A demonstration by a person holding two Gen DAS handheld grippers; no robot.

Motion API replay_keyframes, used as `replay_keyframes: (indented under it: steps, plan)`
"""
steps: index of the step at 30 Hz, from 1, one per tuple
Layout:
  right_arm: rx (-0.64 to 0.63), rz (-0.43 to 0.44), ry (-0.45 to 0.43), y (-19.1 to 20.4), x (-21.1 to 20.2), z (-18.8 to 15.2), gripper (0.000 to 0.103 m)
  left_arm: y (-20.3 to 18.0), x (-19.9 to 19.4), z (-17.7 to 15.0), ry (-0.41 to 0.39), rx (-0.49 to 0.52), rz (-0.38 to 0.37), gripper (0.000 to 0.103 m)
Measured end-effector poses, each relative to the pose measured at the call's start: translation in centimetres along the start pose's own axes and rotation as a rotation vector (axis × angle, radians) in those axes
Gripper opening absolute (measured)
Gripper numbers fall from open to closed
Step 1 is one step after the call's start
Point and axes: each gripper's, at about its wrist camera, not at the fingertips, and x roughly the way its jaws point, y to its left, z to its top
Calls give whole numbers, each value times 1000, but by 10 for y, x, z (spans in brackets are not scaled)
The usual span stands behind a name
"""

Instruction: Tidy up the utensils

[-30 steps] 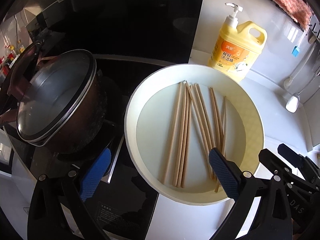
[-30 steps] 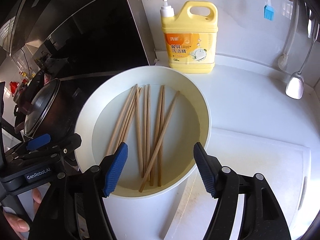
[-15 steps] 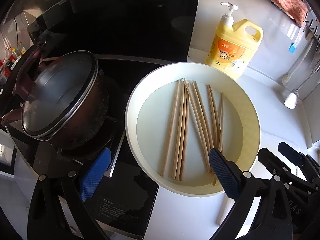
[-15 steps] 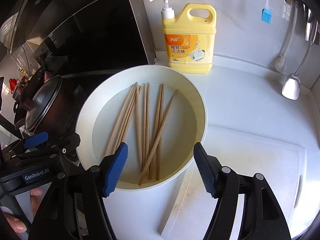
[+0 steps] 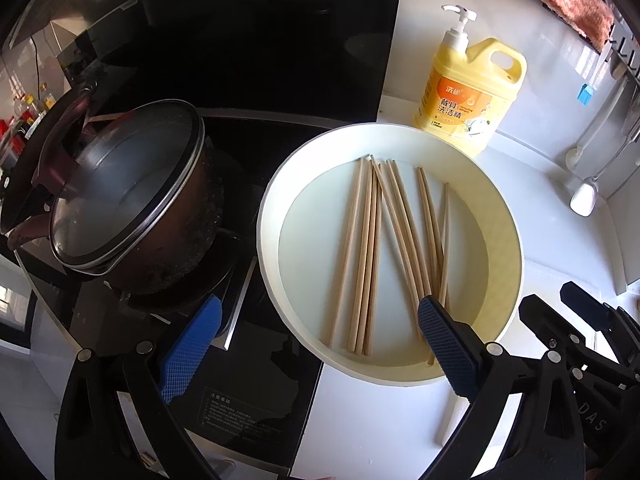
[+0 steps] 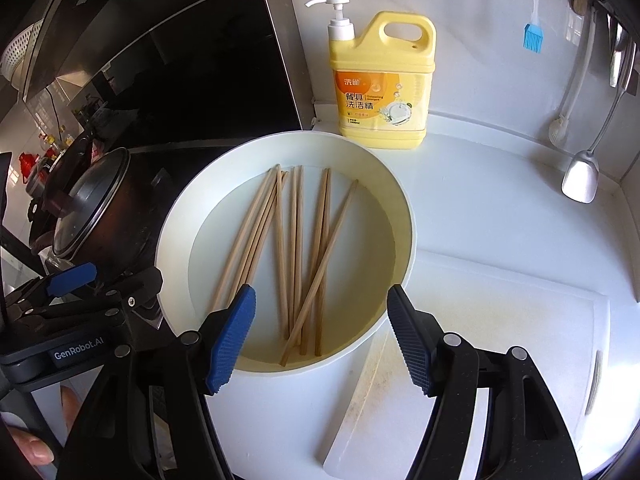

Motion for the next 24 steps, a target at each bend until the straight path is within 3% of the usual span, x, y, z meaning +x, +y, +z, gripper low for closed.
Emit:
replay_keyframes:
  steps: [24]
  plan:
    - [4,1,0,2,0,-2,65,4,1,1,1,13,0,97]
